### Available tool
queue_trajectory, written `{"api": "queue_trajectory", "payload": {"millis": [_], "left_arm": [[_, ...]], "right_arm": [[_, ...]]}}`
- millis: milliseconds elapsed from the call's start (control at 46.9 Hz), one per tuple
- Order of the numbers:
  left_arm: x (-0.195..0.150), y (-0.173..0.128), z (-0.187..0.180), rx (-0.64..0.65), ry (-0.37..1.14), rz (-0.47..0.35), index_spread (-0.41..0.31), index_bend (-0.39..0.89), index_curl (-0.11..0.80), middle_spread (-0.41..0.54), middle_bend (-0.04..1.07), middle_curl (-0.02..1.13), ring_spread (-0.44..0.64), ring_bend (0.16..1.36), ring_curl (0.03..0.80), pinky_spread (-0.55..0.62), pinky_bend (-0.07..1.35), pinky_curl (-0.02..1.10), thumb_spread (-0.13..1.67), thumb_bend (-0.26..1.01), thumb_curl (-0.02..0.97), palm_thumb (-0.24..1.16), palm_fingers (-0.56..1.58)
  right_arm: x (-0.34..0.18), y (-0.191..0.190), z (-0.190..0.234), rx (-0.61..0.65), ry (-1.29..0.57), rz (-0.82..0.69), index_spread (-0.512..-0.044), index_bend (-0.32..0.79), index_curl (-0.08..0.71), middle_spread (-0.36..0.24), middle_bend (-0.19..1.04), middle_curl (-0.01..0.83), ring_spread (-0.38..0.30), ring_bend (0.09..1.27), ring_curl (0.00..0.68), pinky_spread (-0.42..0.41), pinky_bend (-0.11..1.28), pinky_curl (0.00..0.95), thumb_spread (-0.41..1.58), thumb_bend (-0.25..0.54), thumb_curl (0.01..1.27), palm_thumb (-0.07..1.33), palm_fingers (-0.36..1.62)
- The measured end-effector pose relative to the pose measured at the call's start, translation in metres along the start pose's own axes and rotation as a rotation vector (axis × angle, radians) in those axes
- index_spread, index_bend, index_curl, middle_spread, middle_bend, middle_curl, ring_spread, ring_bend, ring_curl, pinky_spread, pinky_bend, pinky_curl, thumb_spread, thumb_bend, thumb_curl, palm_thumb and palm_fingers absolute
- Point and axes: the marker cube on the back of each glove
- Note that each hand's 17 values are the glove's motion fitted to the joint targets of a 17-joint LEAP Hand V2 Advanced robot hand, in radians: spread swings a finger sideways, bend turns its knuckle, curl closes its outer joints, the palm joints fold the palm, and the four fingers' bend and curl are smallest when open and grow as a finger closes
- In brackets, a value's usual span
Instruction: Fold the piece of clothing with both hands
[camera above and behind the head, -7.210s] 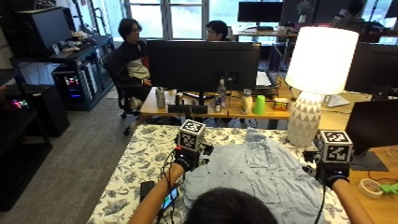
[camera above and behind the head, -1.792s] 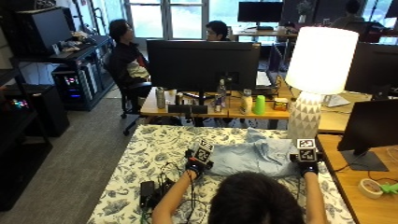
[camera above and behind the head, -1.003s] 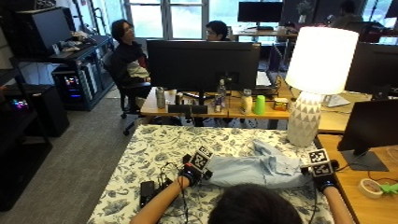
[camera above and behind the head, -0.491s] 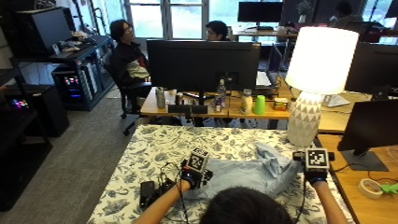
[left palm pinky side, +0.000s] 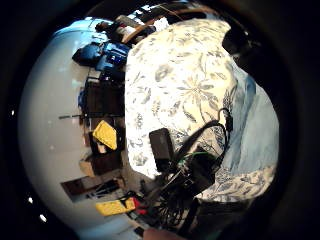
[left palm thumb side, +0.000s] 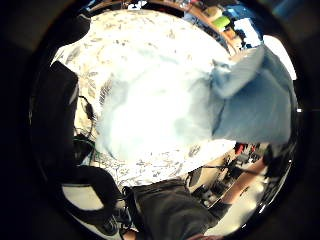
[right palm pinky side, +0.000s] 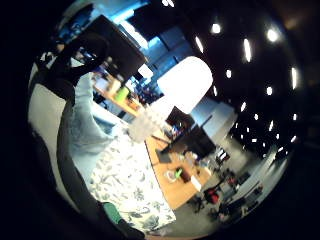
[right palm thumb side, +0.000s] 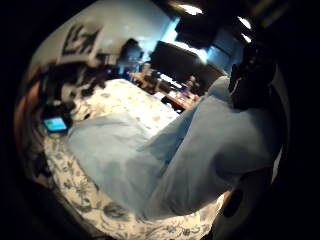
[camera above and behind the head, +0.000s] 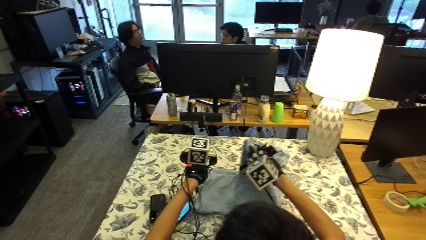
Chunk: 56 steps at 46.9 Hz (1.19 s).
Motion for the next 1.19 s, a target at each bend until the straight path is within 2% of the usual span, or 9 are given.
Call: {"api": "queue_trajectory", "payload": {"millis": [64, 192, 384, 469, 512, 533, 789, 960, 1195], "left_arm": [[-0.028, -0.002, -0.020, 0.088, -0.020, -0.097, -0.106, 0.20, 0.354, -0.002, 0.14, 0.31, -0.02, 0.51, 0.377, 0.05, 0.33, 0.39, 1.51, 0.08, 0.125, 0.13, 0.48], [-0.082, 0.014, -0.052, 0.120, 0.005, -0.203, -0.117, 0.21, 0.378, 0.005, 0.14, 0.30, -0.01, 0.51, 0.373, 0.08, 0.30, 0.38, 1.56, 0.10, 0.128, 0.16, 0.48], [-0.105, 0.025, -0.055, 0.109, 0.044, -0.218, -0.122, 0.20, 0.402, -0.001, 0.14, 0.30, -0.01, 0.49, 0.365, 0.09, 0.26, 0.37, 1.59, 0.14, 0.134, 0.21, 0.50], [-0.109, 0.023, -0.051, 0.113, 0.035, -0.218, -0.123, 0.19, 0.410, 0.003, 0.14, 0.30, -0.01, 0.48, 0.363, 0.10, 0.25, 0.37, 1.59, 0.15, 0.134, 0.22, 0.51], [-0.108, 0.021, -0.051, 0.119, 0.036, -0.217, -0.123, 0.19, 0.414, 0.003, 0.14, 0.29, -0.01, 0.49, 0.364, 0.10, 0.24, 0.37, 1.59, 0.15, 0.133, 0.22, 0.50], [-0.107, 0.021, -0.051, 0.120, 0.038, -0.216, -0.124, 0.19, 0.415, 0.005, 0.14, 0.29, -0.01, 0.48, 0.363, 0.10, 0.25, 0.37, 1.59, 0.15, 0.133, 0.22, 0.50], [-0.079, 0.023, -0.059, 0.055, 0.073, -0.152, -0.125, 0.19, 0.429, 0.021, 0.13, 0.27, 0.01, 0.49, 0.361, 0.12, 0.24, 0.38, 1.58, 0.17, 0.134, 0.22, 0.49], [-0.055, 0.016, -0.072, 0.040, 0.036, -0.077, -0.125, 0.19, 0.432, 0.027, 0.14, 0.27, 0.01, 0.49, 0.362, 0.12, 0.24, 0.38, 1.56, 0.16, 0.133, 0.21, 0.48], [-0.024, 0.012, -0.085, 0.013, 0.006, -0.009, -0.125, 0.18, 0.433, 0.030, 0.14, 0.27, 0.01, 0.49, 0.361, 0.13, 0.24, 0.38, 1.52, 0.14, 0.132, 0.17, 0.48]], "right_arm": [[-0.061, -0.026, 0.019, 0.144, 0.057, -0.146, -0.275, 0.16, 0.402, -0.194, 0.20, 0.458, -0.274, 0.56, 0.434, -0.302, 0.51, 0.389, 1.07, -0.015, 0.30, 1.12, 1.23], [-0.203, -0.002, 0.050, -0.010, -0.019, -0.458, -0.278, 0.16, 0.404, -0.197, 0.20, 0.460, -0.277, 0.56, 0.435, -0.307, 0.51, 0.389, 1.05, -0.018, 0.30, 1.11, 1.23], [-0.246, 0.024, 0.059, 0.006, -0.010, -0.569, -0.285, 0.16, 0.405, -0.216, 0.17, 0.449, -0.284, 0.55, 0.433, -0.311, 0.52, 0.391, 1.03, -0.011, 0.30, 1.11, 1.21], [-0.224, 0.022, 0.056, 0.033, -0.032, -0.549, -0.299, 0.10, 0.380, -0.225, 0.12, 0.420, -0.290, 0.56, 0.434, -0.314, 0.59, 0.404, 1.03, -0.001, 0.31, 1.14, 1.12], [-0.206, 0.025, 0.052, -0.011, -0.046, -0.533, -0.322, -0.10, 0.301, -0.208, 0.02, 0.374, -0.283, 0.65, 0.458, -0.318, 0.73, 0.442, 1.06, 0.006, 0.31, 1.15, 0.89], [-0.198, 0.025, 0.052, -0.033, -0.063, -0.518, -0.324, -0.11, 0.287, -0.205, 0.03, 0.370, -0.279, 0.69, 0.471, -0.318, 0.77, 0.453, 1.07, 0.007, 0.32, 1.16, 0.85], [-0.030, -0.016, 0.027, -0.401, -0.051, -0.201, -0.351, 0.00, 0.124, -0.172, 0.15, 0.315, -0.250, 0.81, 0.459, -0.289, 0.94, 0.450, 1.22, -0.018, 0.29, 1.11, 0.71], [0.035, -0.036, 0.055, -0.609, -0.389, 0.063, -0.357, 0.05, 0.105, -0.166, 0.18, 0.331, -0.220, 0.76, 0.436, -0.224, 0.89, 0.424, 1.29, -0.049, 0.25, 0.96, 0.66], [0.088, -0.029, 0.072, -0.668, -0.499, 0.253, -0.353, 0.07, 0.106, -0.121, 0.21, 0.361, -0.127, 0.67, 0.399, -0.056, 0.79, 0.378, 1.31, -0.044, 0.18, 0.67, 0.49]]}}
